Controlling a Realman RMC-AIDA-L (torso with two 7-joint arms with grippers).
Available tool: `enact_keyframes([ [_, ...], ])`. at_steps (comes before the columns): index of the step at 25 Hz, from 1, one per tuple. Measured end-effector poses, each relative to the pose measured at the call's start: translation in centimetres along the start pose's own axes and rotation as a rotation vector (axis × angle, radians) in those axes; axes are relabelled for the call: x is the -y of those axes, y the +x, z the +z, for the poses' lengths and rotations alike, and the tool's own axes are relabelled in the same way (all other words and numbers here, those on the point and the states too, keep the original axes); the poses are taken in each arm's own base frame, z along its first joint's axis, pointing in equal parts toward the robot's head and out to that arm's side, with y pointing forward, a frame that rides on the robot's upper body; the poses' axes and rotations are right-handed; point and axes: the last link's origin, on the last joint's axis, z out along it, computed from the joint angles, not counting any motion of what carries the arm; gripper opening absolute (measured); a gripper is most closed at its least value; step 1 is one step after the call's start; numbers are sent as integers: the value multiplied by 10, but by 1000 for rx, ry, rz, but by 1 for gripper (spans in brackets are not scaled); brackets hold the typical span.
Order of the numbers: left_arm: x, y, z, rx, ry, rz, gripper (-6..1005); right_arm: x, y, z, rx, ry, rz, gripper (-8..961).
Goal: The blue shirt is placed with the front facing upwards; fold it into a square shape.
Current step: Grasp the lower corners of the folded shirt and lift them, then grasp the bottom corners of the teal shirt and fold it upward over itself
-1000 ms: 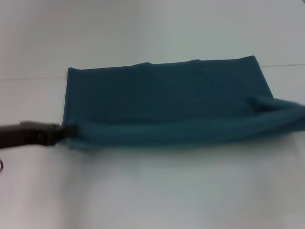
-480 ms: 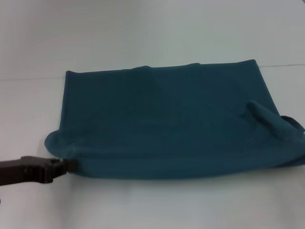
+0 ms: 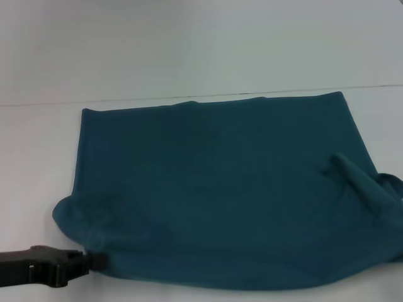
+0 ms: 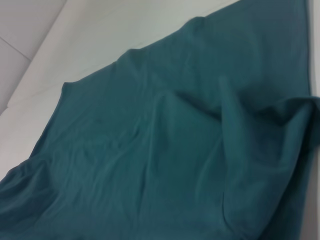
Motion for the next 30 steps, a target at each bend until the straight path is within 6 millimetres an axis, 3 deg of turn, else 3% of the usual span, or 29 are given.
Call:
enact_keyframes([
  [14, -3, -14, -4, 41, -21, -31, 12, 6, 35, -17, -26, 4, 97, 117],
  [30, -8, -28, -3, 60, -76, -72, 13, 10, 30, -23, -22, 24, 108, 129],
])
